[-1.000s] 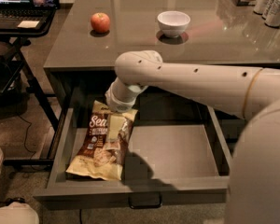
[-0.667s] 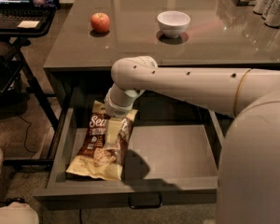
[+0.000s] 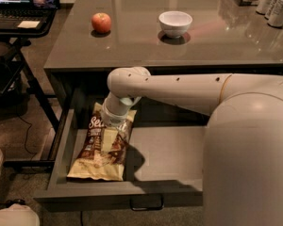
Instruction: Pick brown chip bag from top drawer and place on counter
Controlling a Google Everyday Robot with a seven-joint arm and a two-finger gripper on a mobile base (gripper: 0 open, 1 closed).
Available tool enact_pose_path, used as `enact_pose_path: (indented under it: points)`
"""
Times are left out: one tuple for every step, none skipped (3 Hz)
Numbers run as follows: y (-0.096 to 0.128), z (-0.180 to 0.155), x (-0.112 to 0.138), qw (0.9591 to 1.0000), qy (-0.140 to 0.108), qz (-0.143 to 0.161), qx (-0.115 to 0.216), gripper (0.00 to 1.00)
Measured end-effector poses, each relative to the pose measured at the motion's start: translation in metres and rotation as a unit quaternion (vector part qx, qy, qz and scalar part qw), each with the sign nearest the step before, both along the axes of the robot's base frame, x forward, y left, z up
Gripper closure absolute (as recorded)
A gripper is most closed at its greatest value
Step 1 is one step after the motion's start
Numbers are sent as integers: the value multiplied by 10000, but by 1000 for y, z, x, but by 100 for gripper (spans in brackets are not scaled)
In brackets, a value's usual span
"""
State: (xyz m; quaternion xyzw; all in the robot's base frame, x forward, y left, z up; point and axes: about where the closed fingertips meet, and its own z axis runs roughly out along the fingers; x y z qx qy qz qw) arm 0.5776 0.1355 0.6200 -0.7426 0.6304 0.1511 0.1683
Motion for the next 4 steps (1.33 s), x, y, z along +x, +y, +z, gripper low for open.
enact_pose_path:
  points:
    - [-1,-1,0,10000,7,-9,-3,42]
    - [-12,-1,0,9999,23,-130,-29,65]
    - [-12,6,0,9999,23,-130,-29,89]
    - [-12,8,0,9999,23,-131,-29,100]
